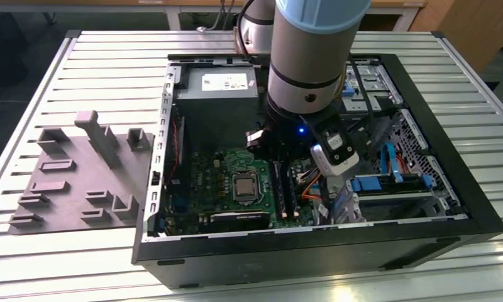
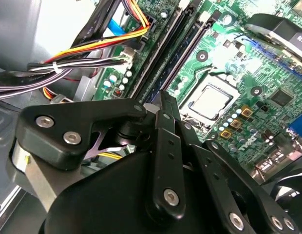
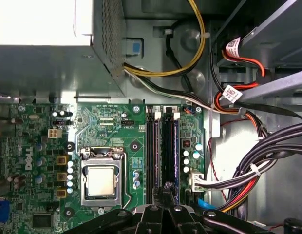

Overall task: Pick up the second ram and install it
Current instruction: 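Press down the second ram until it locks into place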

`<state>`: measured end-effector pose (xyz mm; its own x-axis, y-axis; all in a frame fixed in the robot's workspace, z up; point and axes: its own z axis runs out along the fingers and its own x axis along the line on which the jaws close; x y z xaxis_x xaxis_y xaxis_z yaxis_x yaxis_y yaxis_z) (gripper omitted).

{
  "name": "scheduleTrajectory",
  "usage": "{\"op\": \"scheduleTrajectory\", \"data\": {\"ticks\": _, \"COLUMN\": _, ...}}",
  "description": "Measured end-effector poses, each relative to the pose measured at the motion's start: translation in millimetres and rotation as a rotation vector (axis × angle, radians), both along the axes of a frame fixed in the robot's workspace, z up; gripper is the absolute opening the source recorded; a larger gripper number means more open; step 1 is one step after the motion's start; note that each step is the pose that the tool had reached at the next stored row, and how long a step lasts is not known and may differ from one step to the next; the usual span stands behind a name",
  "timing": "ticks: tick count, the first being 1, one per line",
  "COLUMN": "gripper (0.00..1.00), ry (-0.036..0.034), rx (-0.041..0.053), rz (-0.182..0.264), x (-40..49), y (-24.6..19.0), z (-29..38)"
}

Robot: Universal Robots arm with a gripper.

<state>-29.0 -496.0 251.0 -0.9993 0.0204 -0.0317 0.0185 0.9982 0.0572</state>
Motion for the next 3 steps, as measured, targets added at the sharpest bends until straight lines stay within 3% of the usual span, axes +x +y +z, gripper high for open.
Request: {"op": "scheduleTrajectory", "data": {"ticks": 3, "gripper": 0.11, "ry": 0.0, "rx": 0.0, "rz": 0.0, "x": 0.0, "y": 0.3, "z": 0.0}}
